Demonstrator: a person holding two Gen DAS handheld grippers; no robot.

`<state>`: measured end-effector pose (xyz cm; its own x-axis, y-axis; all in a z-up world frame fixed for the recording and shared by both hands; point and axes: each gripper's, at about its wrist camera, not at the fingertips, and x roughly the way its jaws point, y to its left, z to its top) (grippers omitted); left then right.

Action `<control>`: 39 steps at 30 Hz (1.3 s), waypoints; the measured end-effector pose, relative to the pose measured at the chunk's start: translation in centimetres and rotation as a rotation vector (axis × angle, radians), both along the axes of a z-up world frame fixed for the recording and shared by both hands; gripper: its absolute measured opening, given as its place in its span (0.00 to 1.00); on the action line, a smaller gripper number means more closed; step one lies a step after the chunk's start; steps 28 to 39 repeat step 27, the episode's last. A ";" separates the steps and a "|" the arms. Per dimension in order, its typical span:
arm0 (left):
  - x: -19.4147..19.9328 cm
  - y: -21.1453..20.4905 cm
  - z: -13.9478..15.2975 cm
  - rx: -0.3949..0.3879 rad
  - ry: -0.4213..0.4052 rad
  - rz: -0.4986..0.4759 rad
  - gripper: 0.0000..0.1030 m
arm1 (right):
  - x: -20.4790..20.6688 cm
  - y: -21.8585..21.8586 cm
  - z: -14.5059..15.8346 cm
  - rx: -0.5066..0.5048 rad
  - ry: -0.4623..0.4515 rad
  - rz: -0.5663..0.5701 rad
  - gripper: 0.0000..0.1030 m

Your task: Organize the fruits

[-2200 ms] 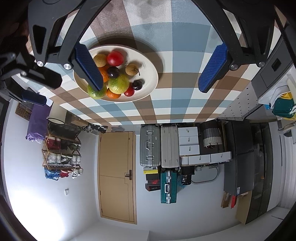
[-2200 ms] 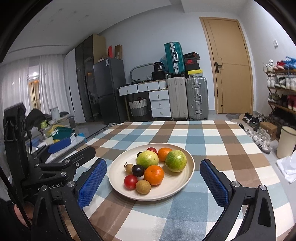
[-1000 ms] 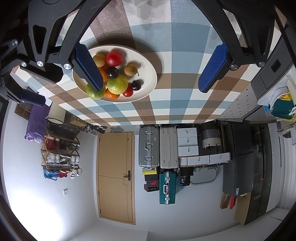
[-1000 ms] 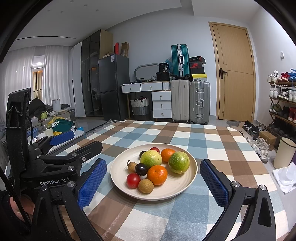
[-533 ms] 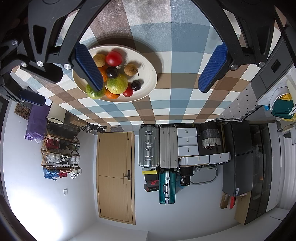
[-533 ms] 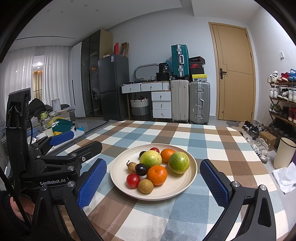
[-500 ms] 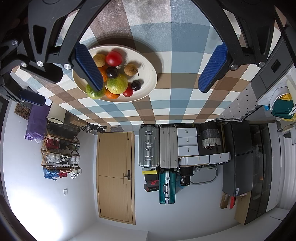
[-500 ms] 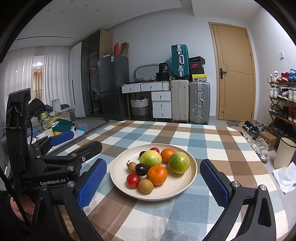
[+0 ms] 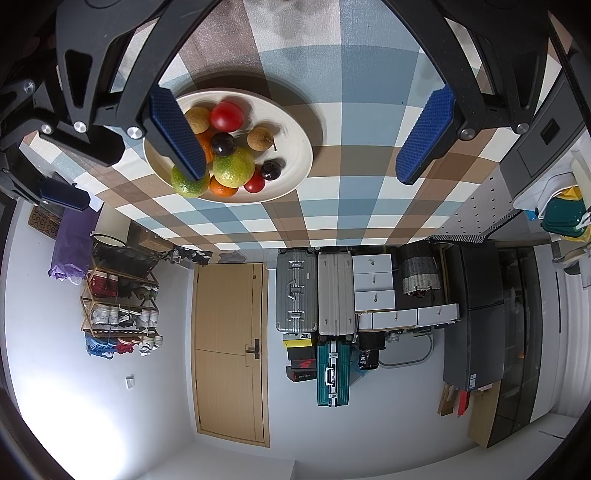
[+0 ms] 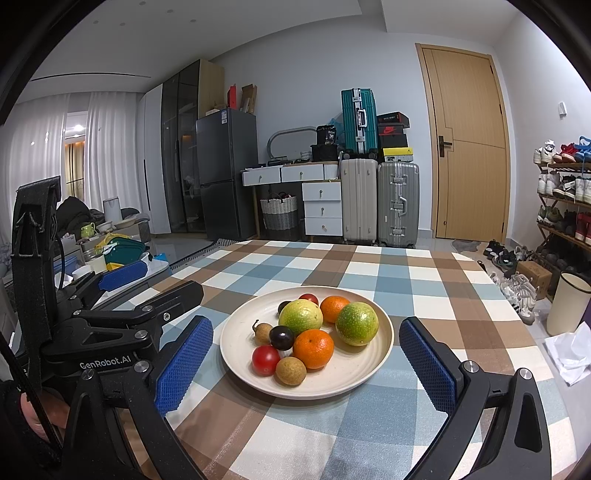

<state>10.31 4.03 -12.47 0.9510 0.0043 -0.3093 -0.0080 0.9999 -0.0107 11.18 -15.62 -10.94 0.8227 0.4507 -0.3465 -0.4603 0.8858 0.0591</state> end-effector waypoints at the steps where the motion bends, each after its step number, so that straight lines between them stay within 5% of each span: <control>1: 0.0 0.0 0.0 0.000 0.000 0.000 1.00 | 0.0 0.0 0.0 0.000 0.000 0.000 1.00; 39: 0.1 0.3 -0.1 0.000 -0.002 0.002 1.00 | 0.0 0.0 0.0 0.001 0.001 0.000 1.00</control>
